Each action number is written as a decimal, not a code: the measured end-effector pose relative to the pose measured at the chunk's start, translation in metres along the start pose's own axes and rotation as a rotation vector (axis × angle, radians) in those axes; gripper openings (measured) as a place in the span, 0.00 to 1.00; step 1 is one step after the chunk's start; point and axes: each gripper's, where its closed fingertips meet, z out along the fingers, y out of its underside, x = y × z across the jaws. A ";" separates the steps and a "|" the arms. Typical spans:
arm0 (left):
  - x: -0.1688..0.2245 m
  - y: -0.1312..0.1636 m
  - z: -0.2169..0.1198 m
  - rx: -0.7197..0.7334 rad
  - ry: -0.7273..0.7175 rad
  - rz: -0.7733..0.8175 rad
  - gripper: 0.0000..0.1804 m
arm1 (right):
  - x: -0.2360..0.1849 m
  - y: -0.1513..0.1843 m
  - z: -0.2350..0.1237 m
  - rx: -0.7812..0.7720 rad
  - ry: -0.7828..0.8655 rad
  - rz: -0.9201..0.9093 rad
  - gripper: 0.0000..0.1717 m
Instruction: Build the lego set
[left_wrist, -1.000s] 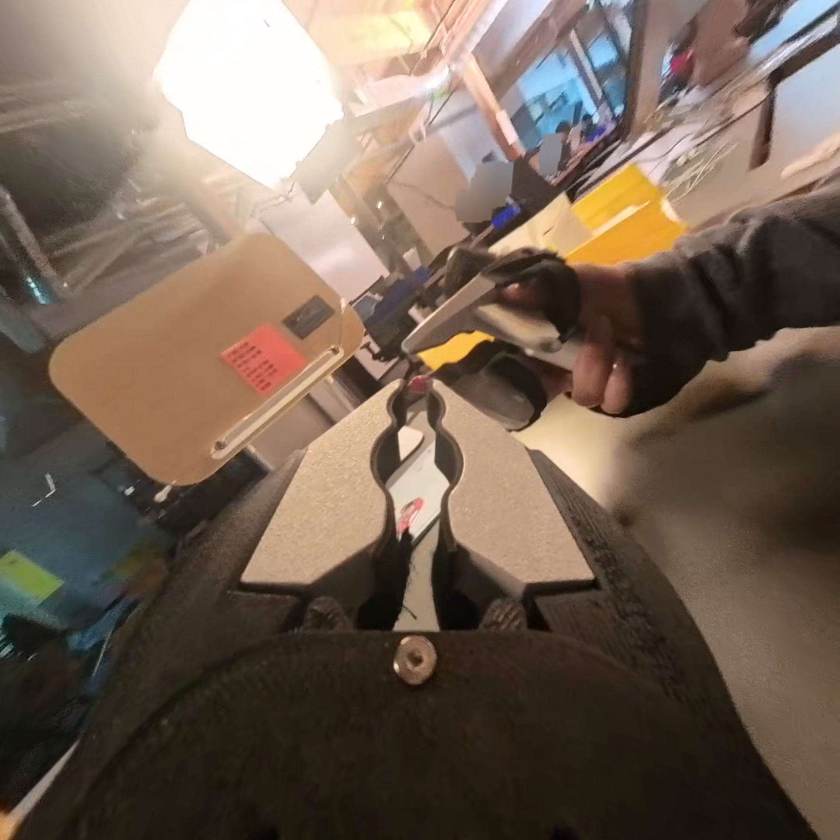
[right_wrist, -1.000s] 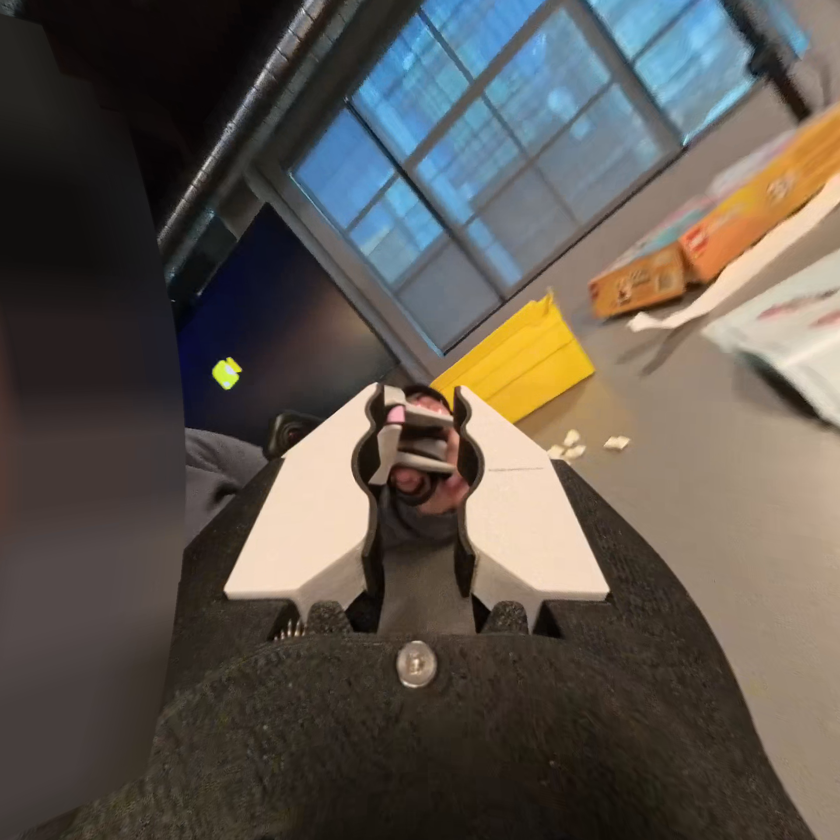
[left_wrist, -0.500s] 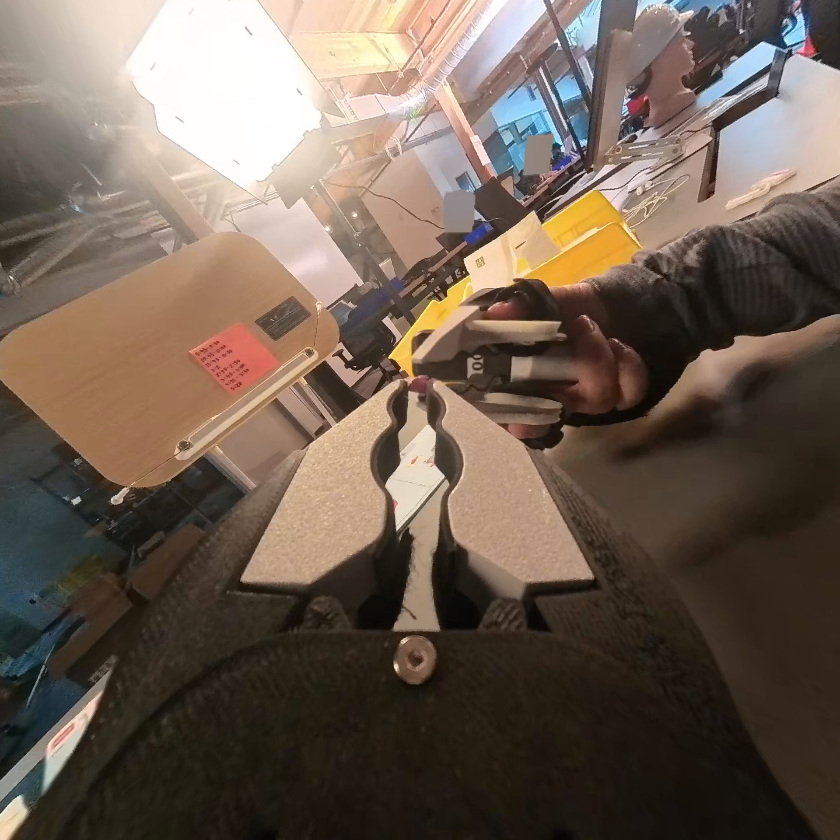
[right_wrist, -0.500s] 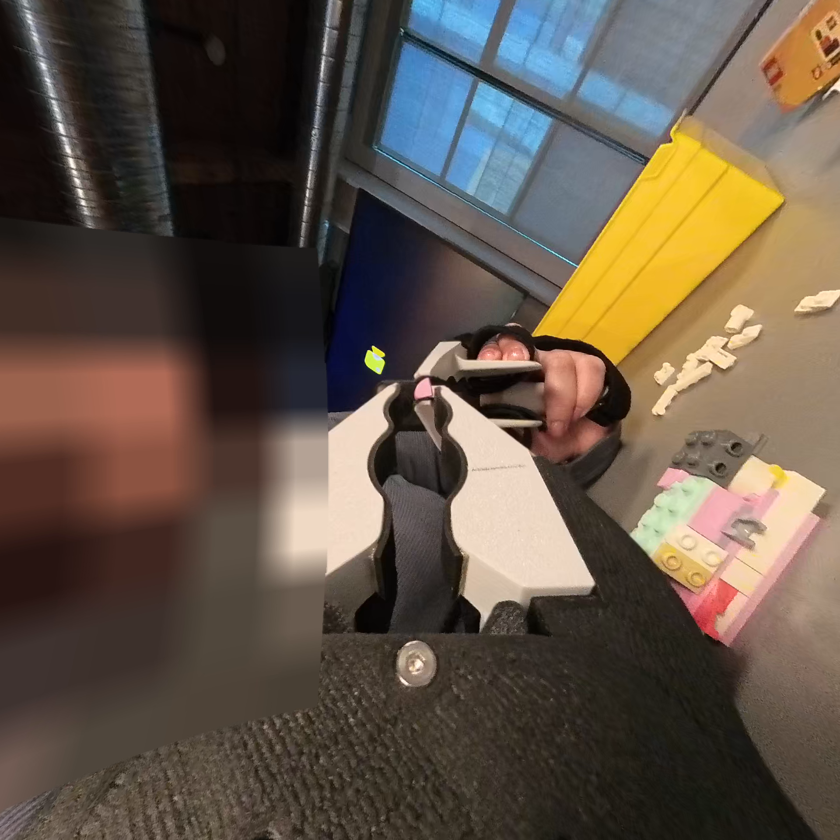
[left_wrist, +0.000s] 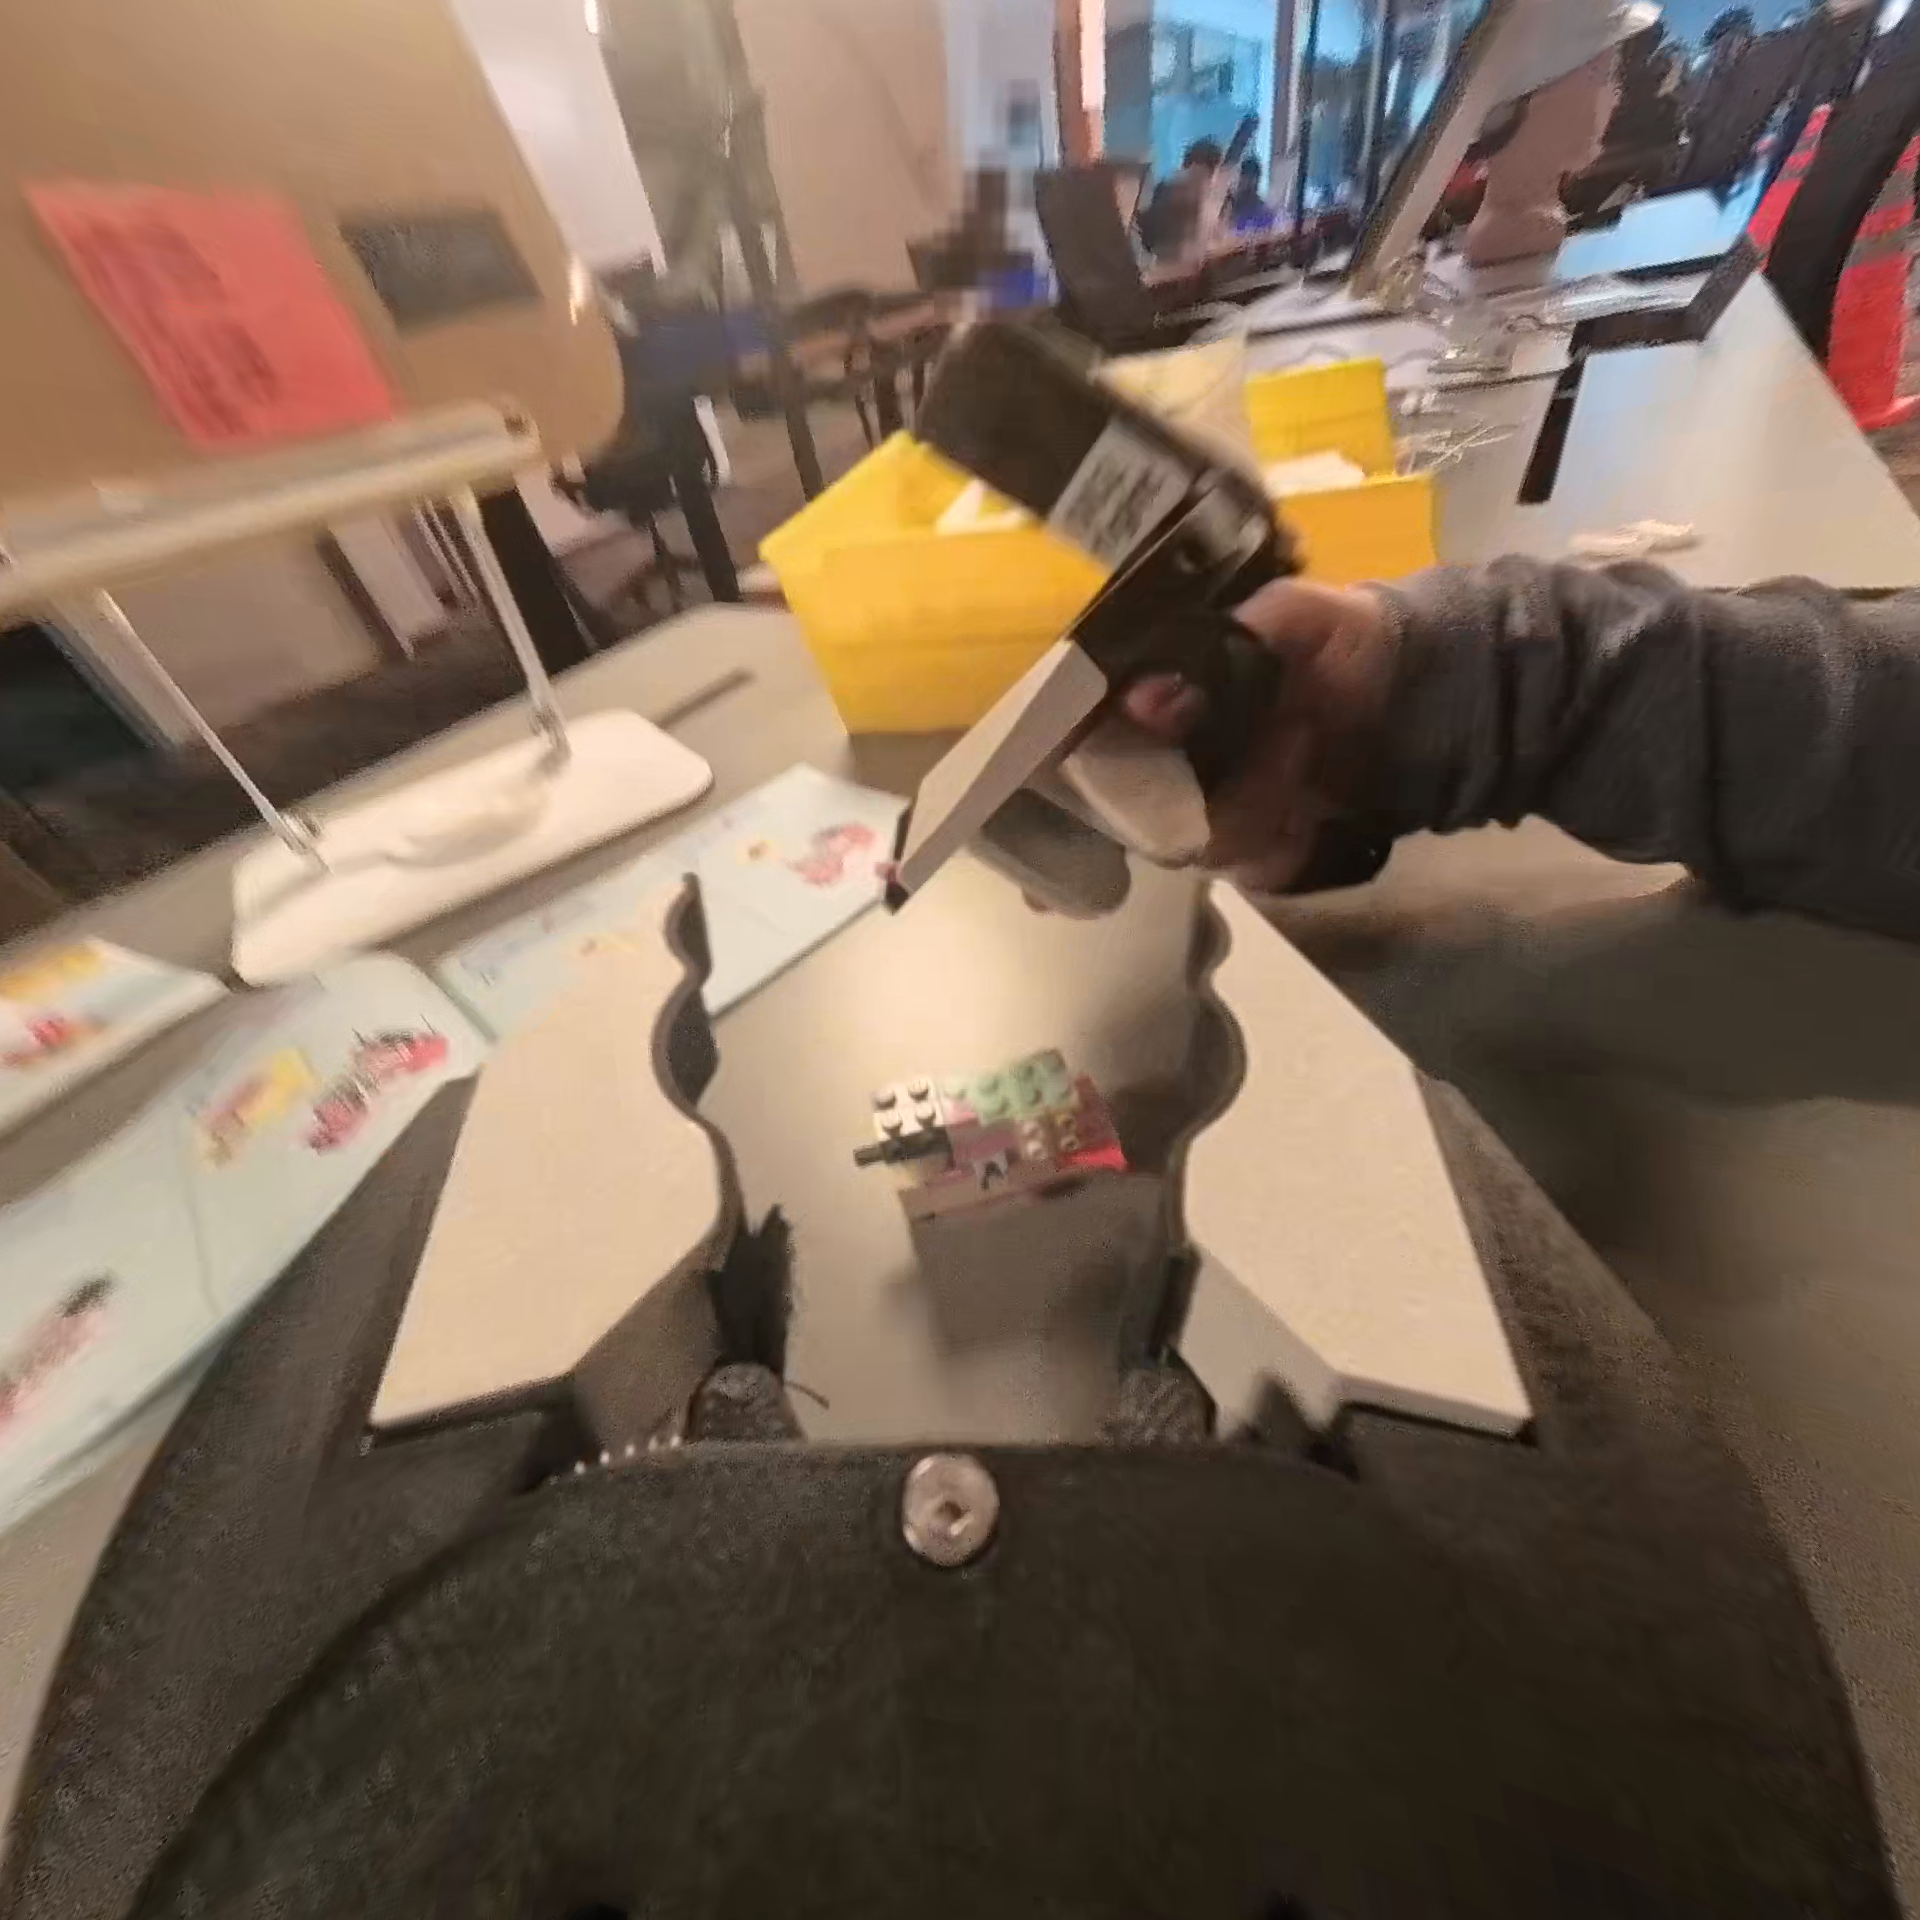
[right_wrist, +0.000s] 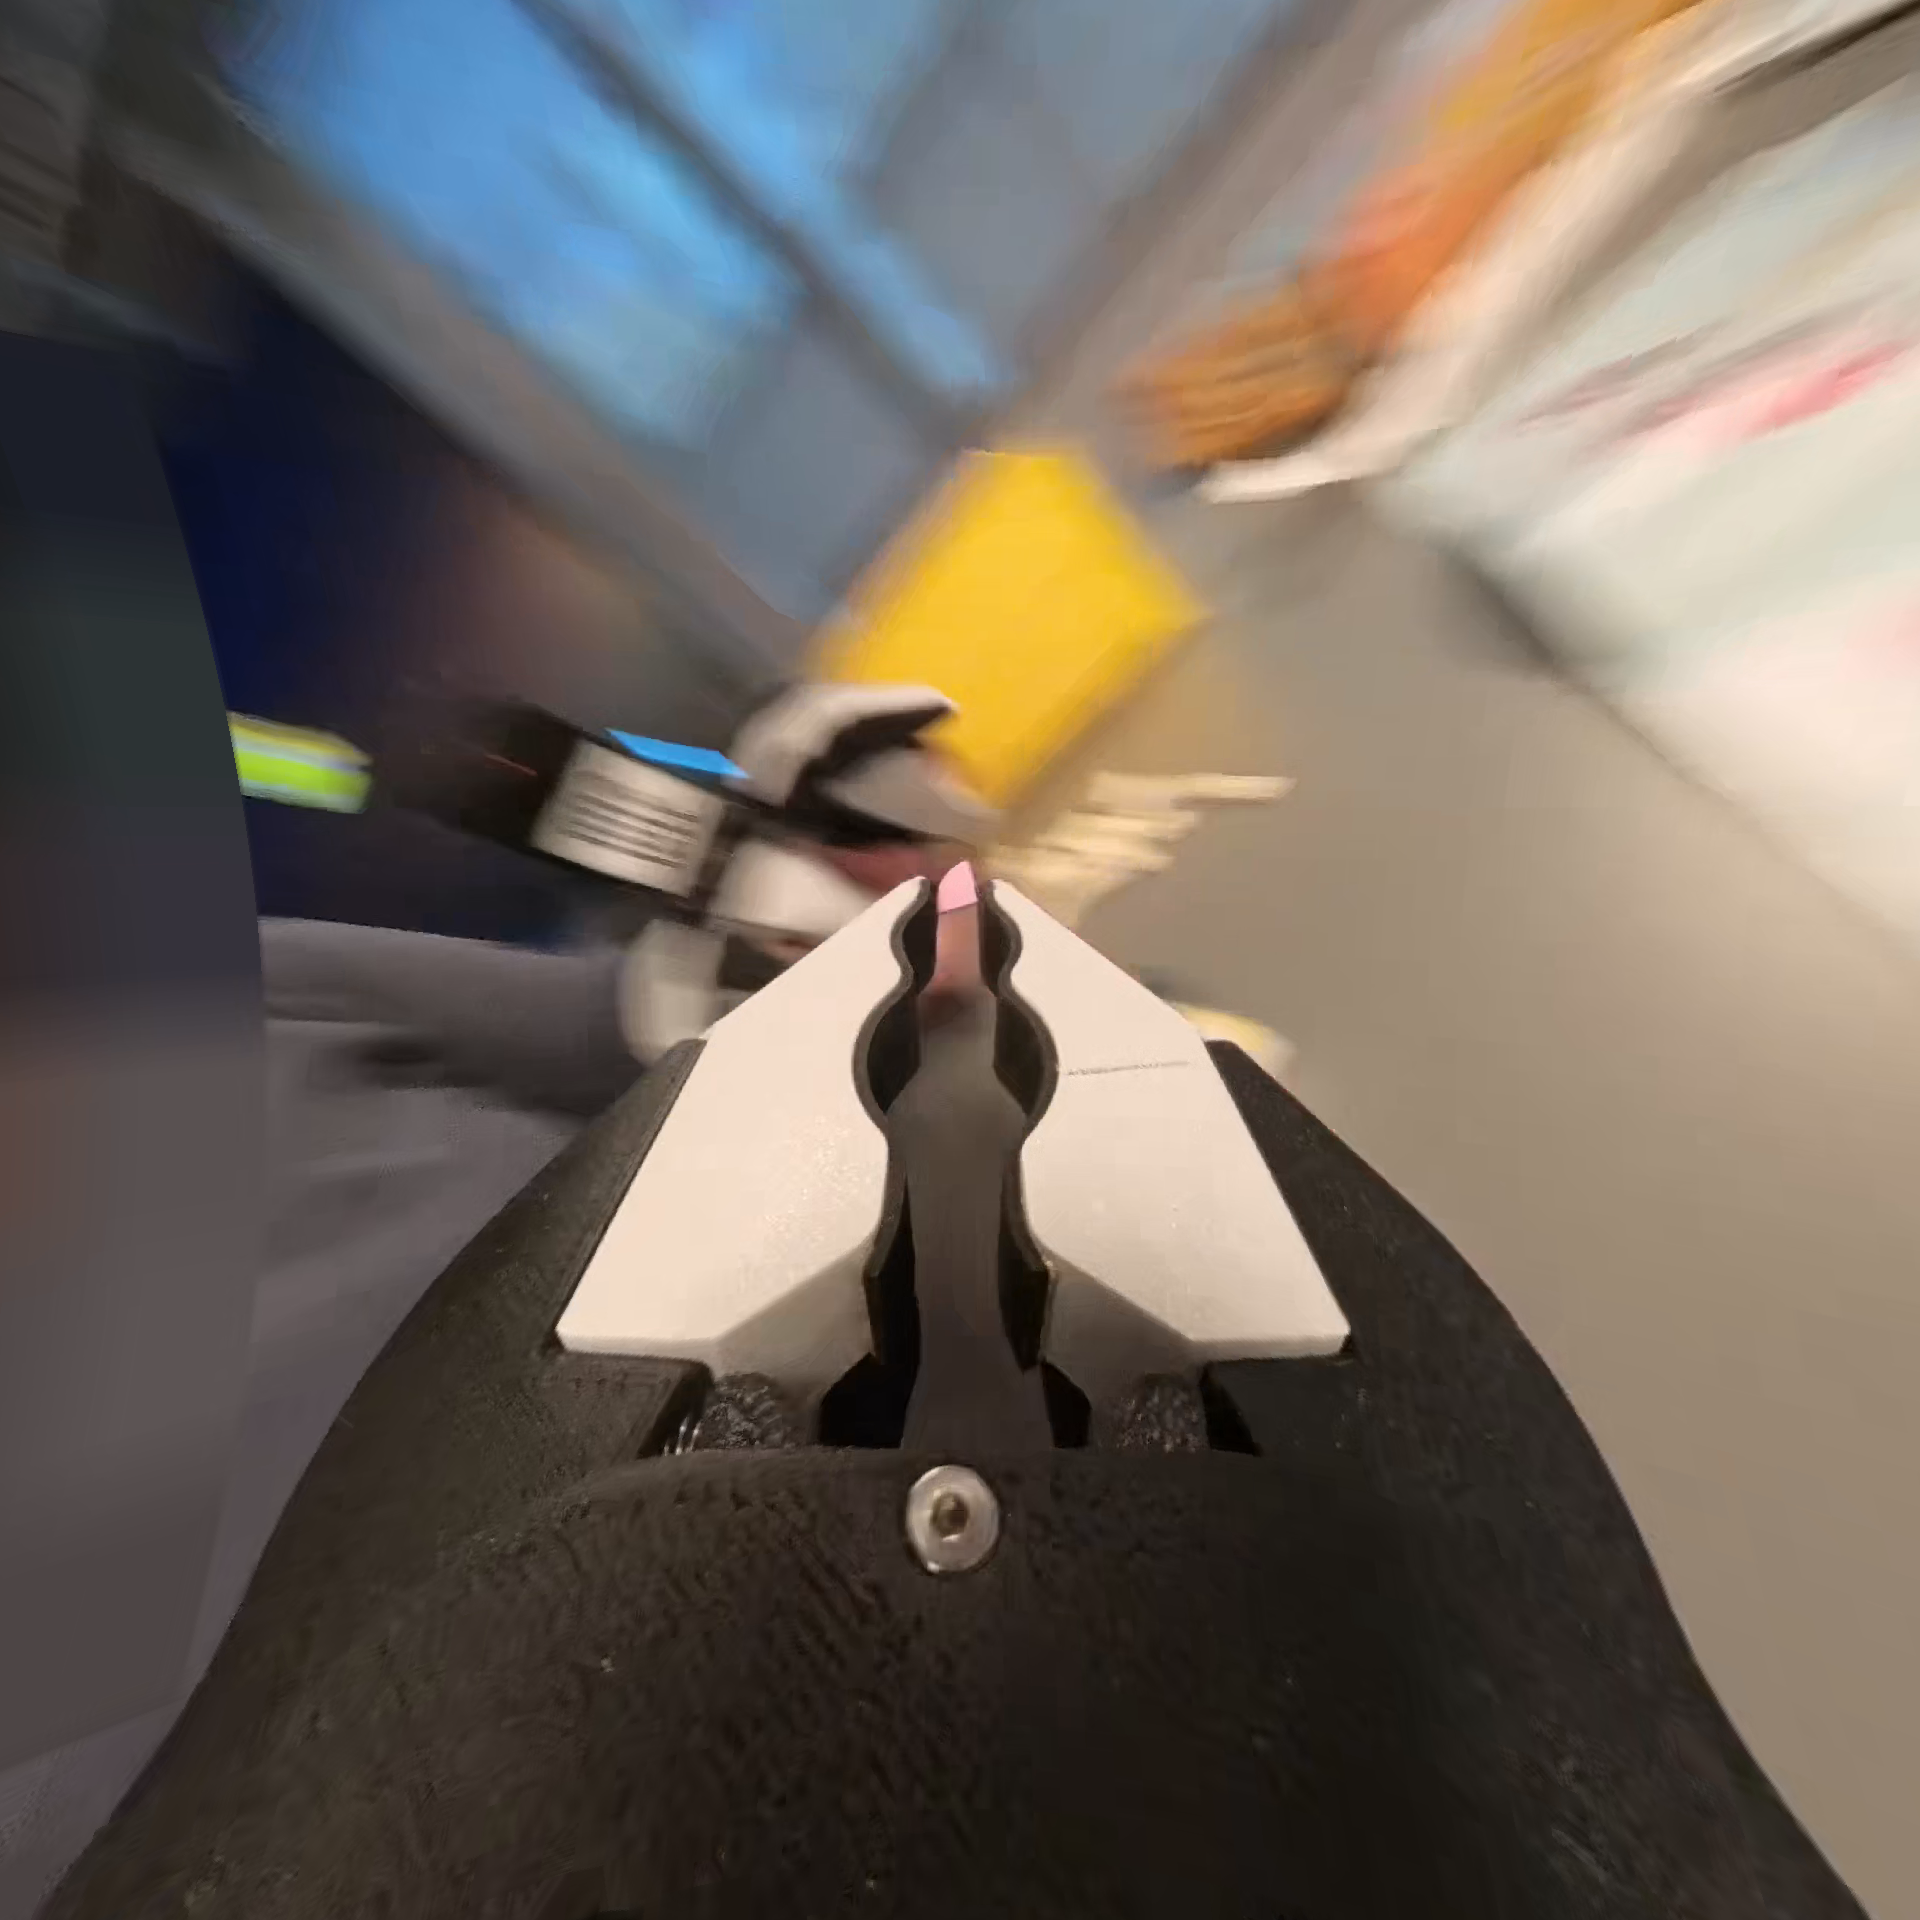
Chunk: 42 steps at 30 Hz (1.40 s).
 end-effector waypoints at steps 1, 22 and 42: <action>0.000 0.006 0.003 -0.042 0.010 -0.039 0.54 | 0.011 0.001 -0.005 -0.033 0.116 -0.079 0.03; 0.017 0.042 0.008 -0.316 0.120 -0.089 0.47 | 0.053 0.079 -0.071 -0.864 0.814 -0.483 0.03; -0.003 0.053 -0.005 -0.410 0.098 -0.062 0.47 | 0.034 0.059 -0.082 -0.663 0.687 -0.475 0.17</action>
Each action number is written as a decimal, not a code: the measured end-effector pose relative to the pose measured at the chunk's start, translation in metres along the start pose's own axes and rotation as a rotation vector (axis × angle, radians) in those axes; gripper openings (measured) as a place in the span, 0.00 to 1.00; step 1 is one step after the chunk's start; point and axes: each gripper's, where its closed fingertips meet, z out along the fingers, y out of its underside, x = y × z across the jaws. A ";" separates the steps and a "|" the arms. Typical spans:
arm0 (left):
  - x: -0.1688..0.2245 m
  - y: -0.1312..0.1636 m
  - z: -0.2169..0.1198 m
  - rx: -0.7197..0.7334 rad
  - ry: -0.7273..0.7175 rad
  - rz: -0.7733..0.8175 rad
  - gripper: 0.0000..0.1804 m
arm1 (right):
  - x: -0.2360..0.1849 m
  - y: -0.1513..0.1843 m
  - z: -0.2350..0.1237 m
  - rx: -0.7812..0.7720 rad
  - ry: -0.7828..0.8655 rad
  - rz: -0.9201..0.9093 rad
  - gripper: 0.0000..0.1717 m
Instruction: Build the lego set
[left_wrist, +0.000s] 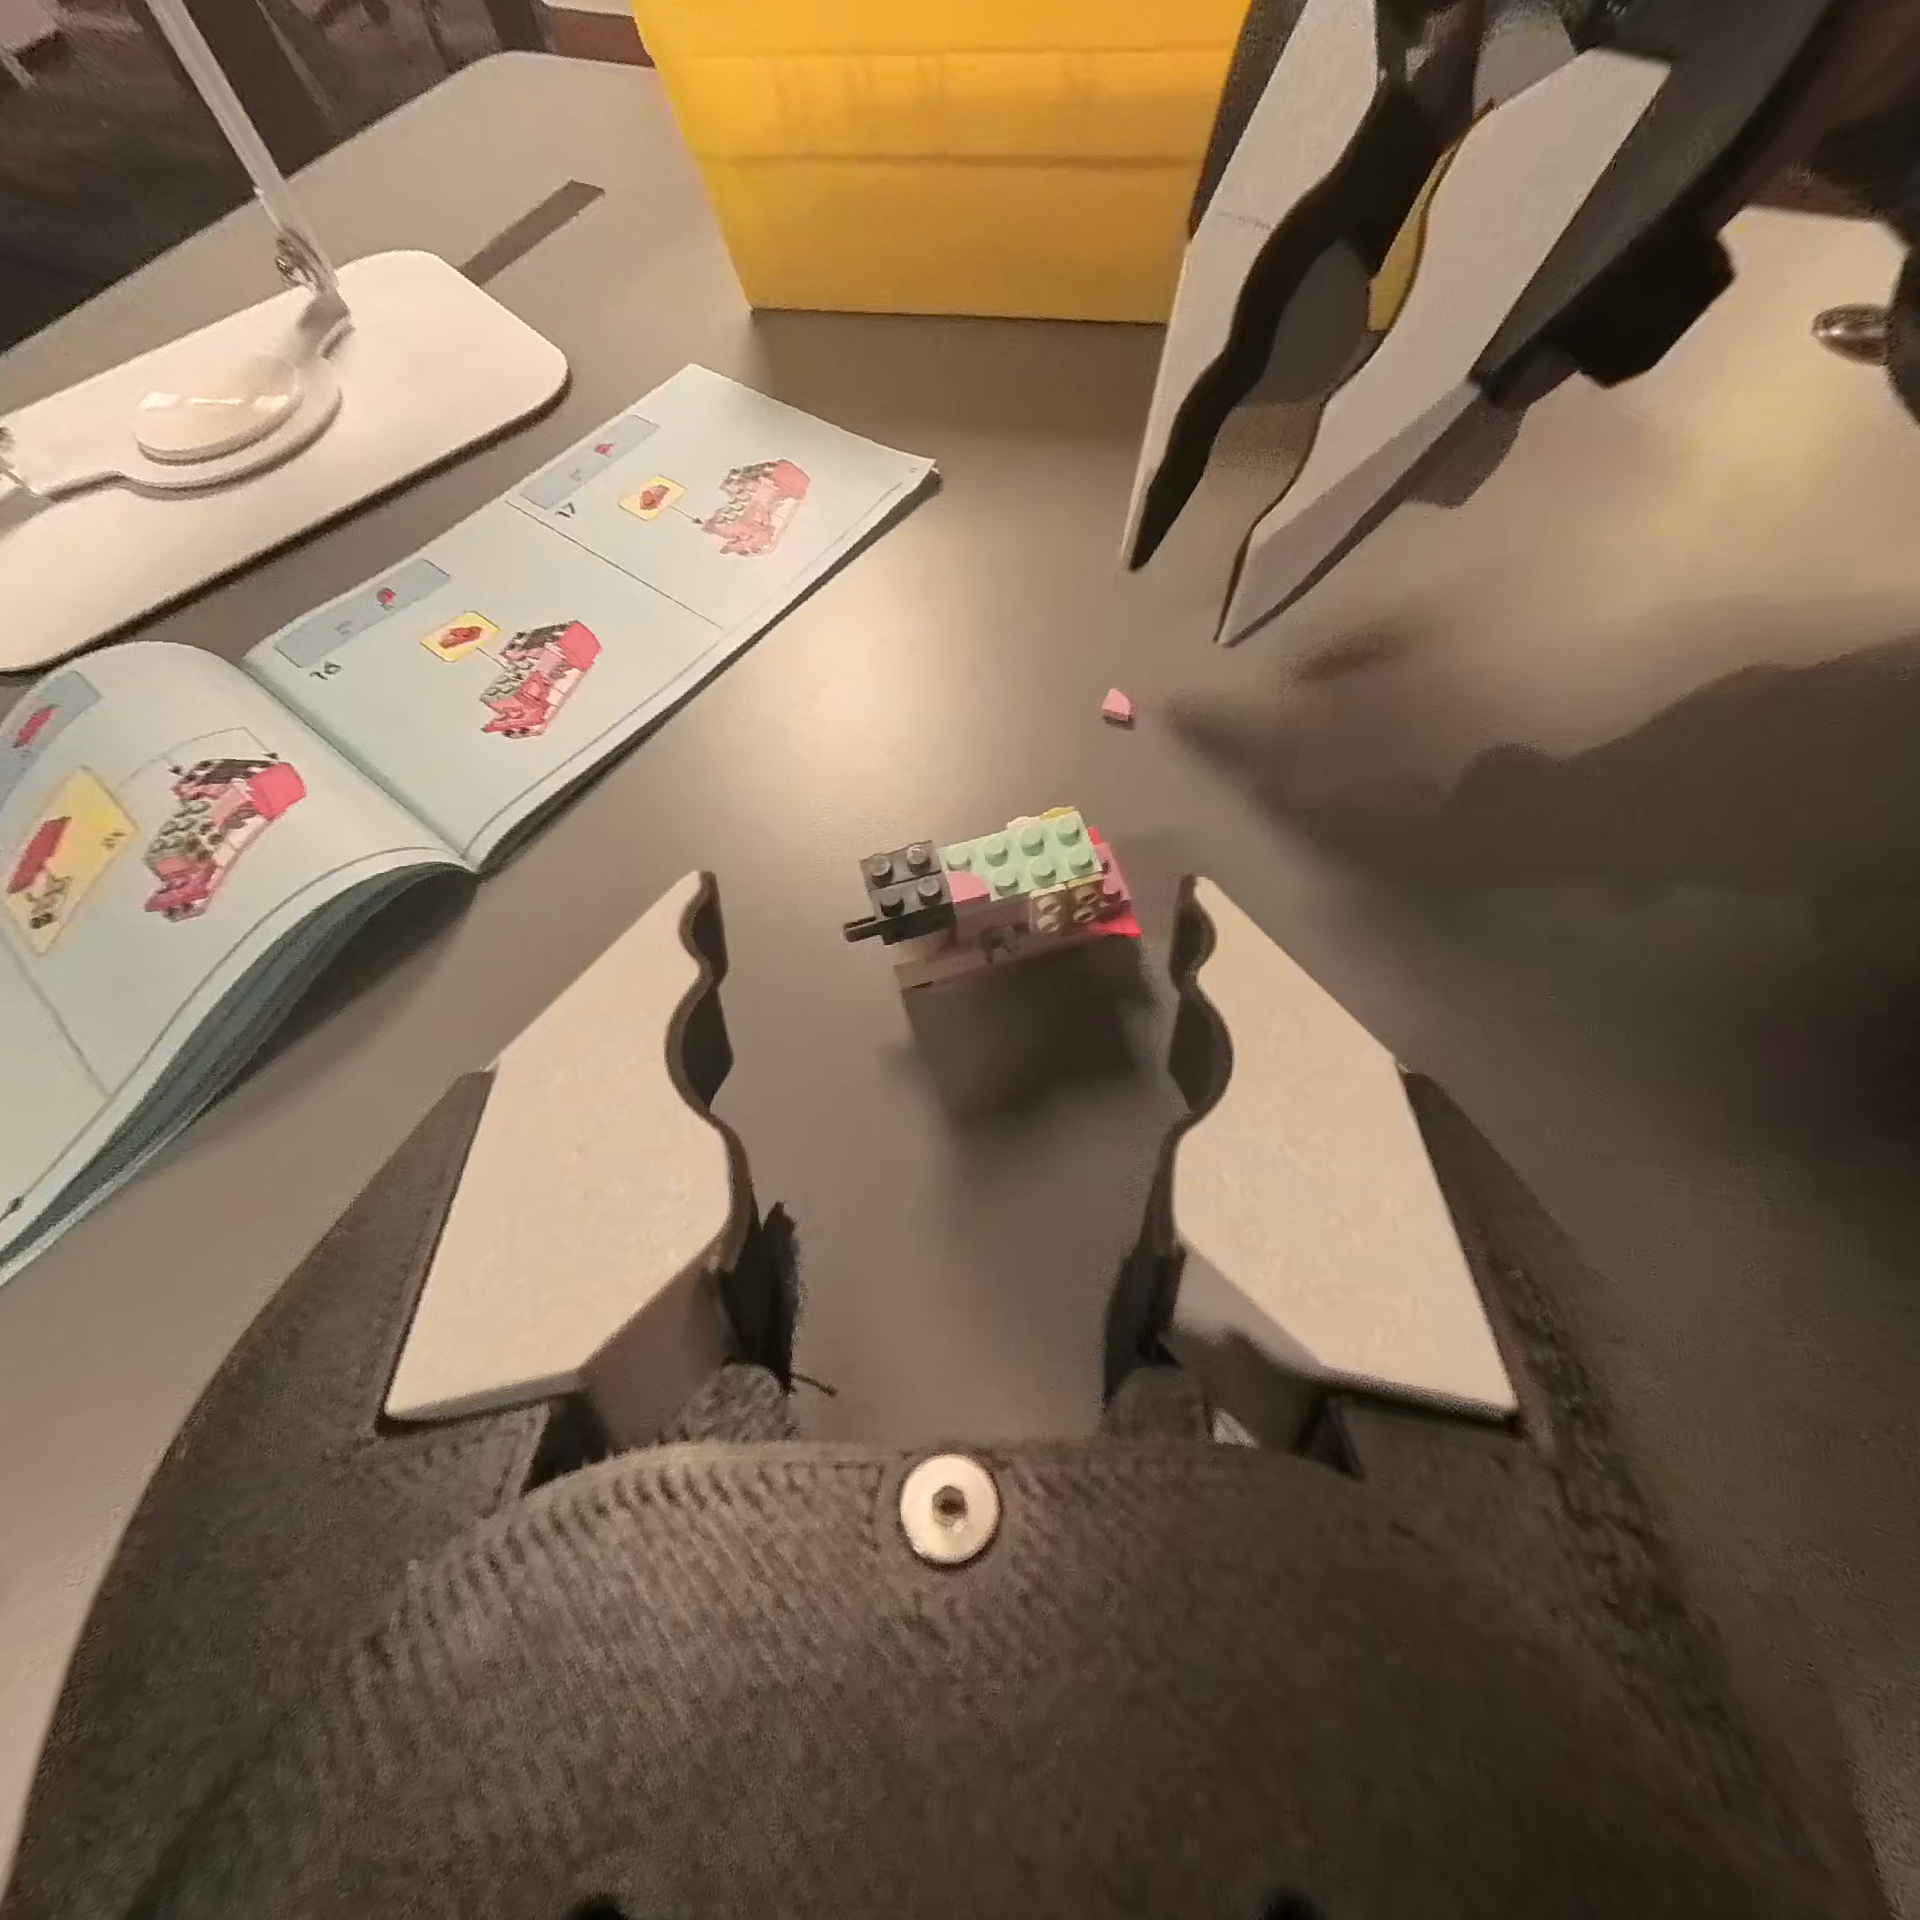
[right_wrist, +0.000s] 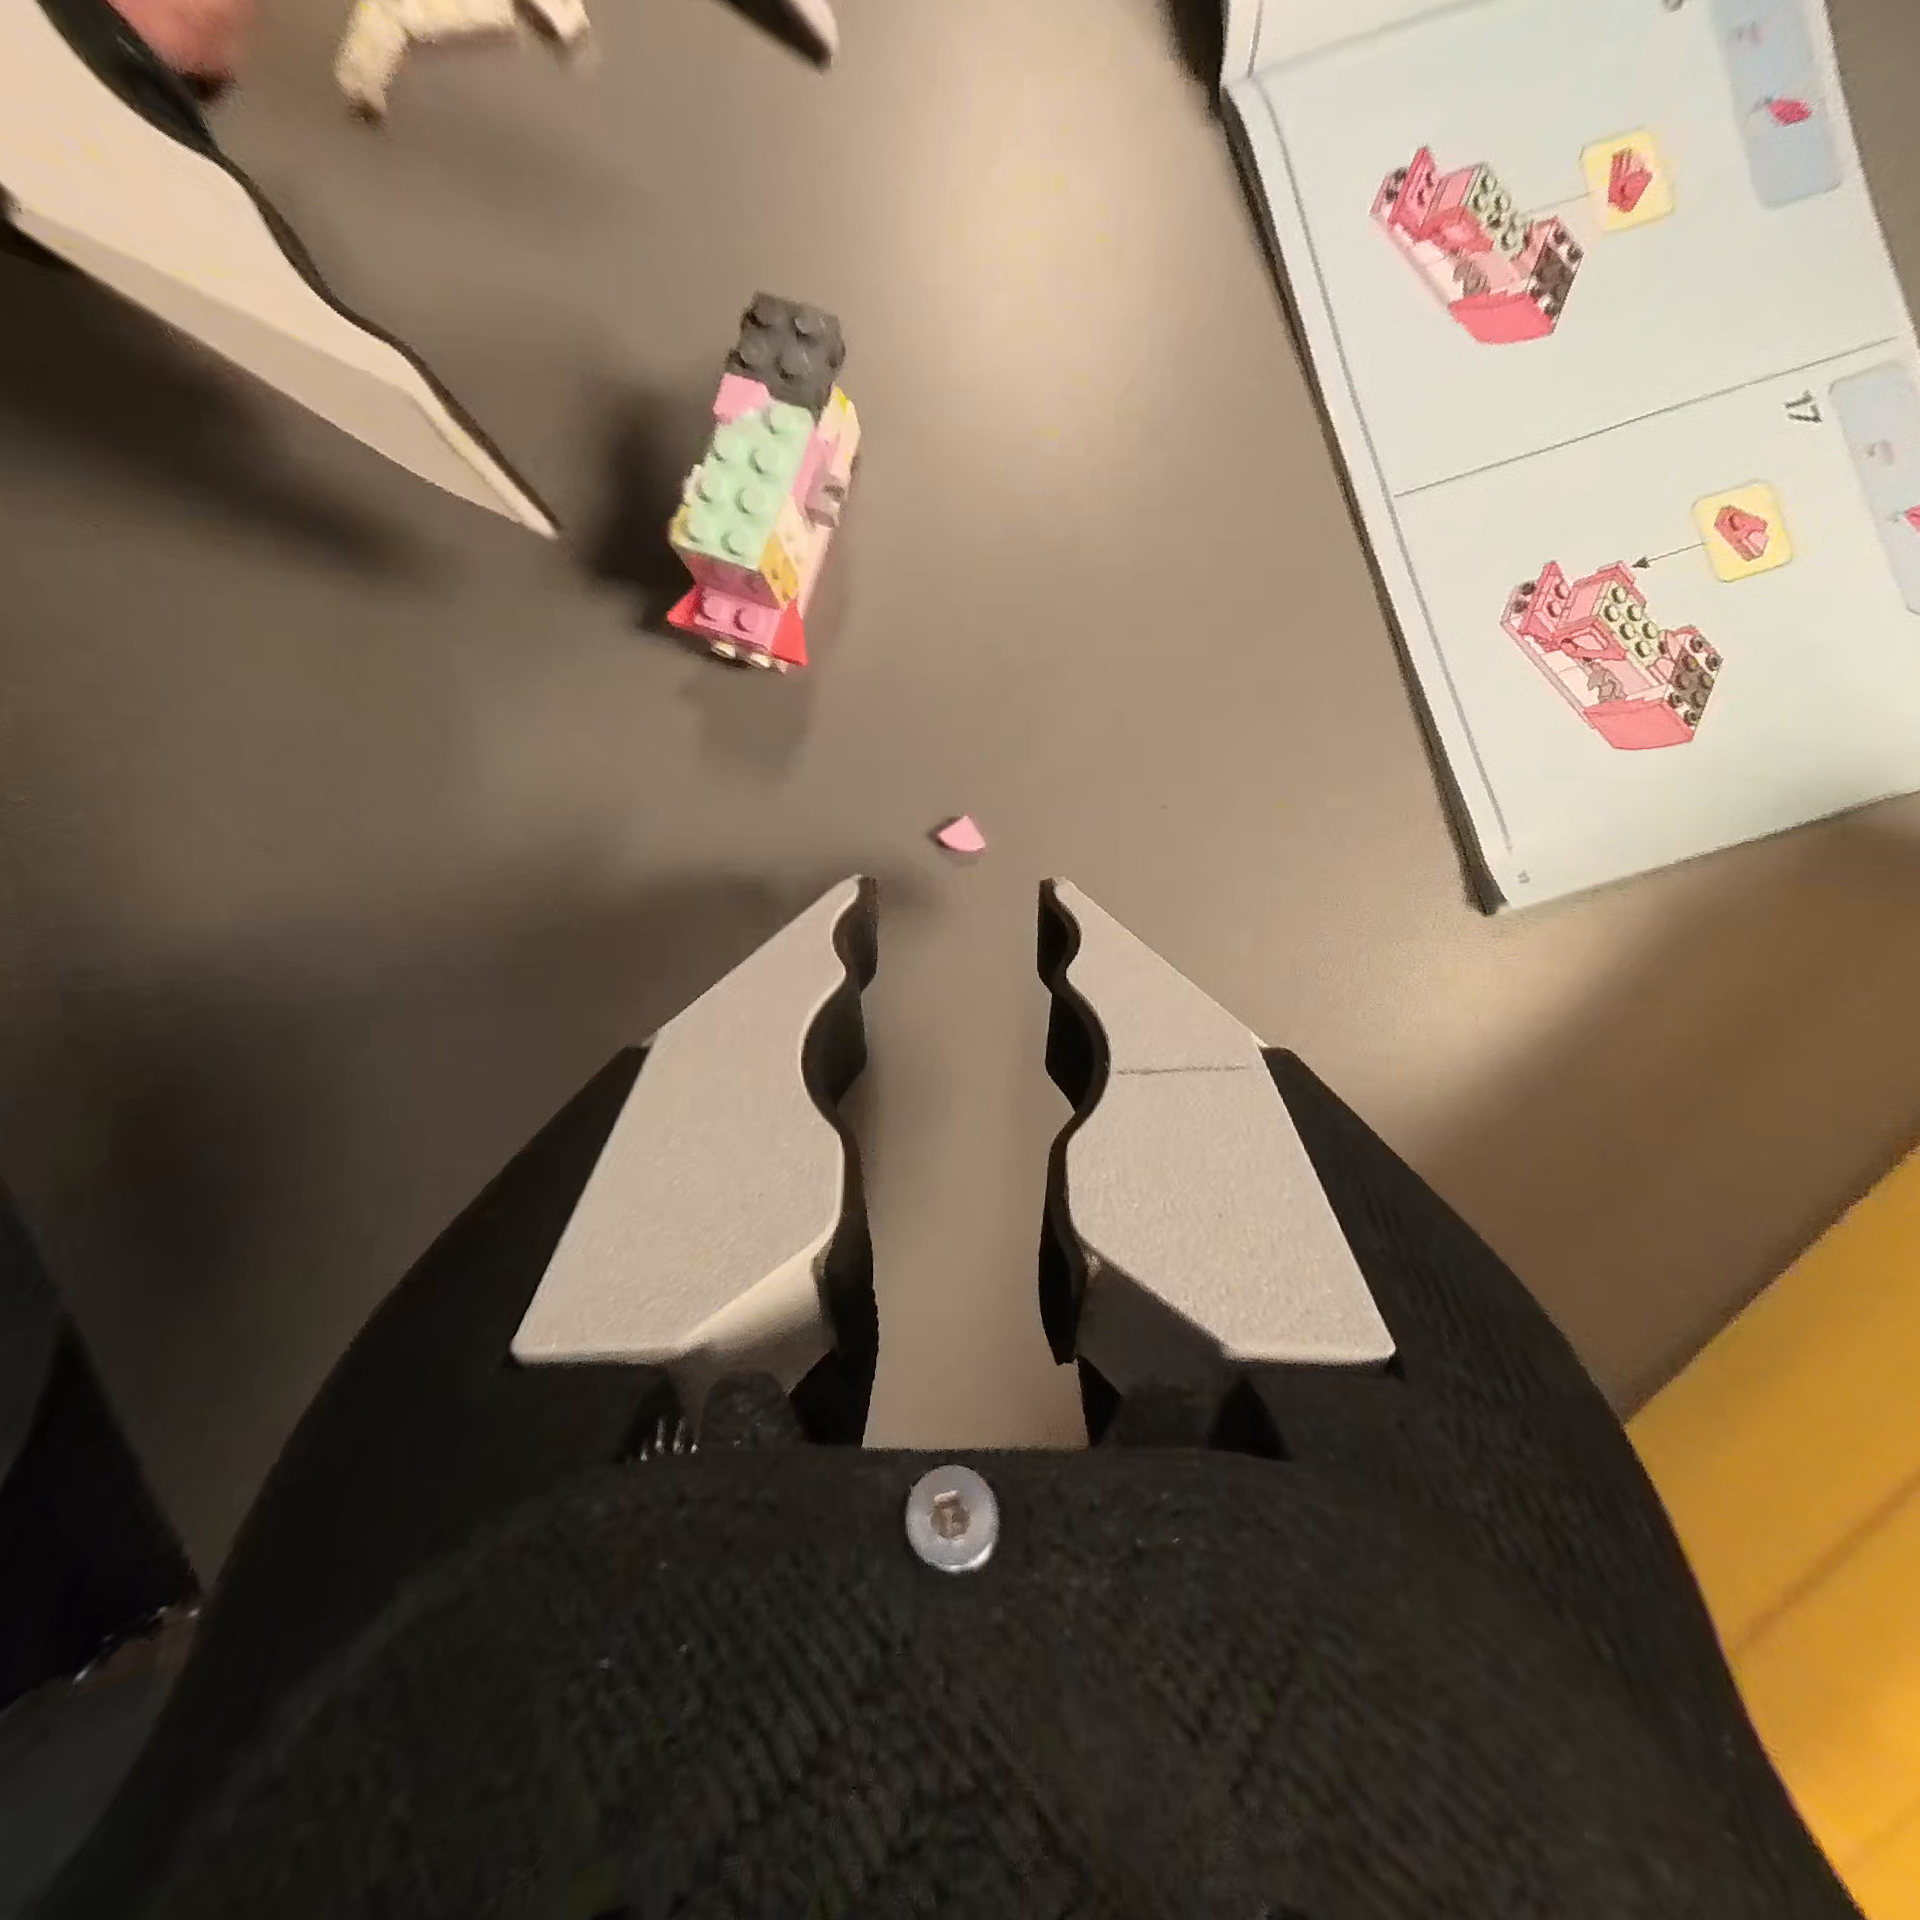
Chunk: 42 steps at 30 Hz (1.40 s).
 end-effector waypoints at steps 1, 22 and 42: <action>0.002 0.001 0.001 -0.004 0.011 -0.006 0.48 | -0.002 -0.001 -0.002 0.021 -0.021 -0.001 0.18; 0.018 0.006 0.020 -0.006 0.055 -0.109 0.47 | -0.045 -0.040 0.017 0.349 -0.319 -0.195 0.21; 0.008 0.019 0.020 -0.057 0.090 -0.012 0.30 | -0.011 -0.040 0.007 0.426 -0.130 -0.246 0.27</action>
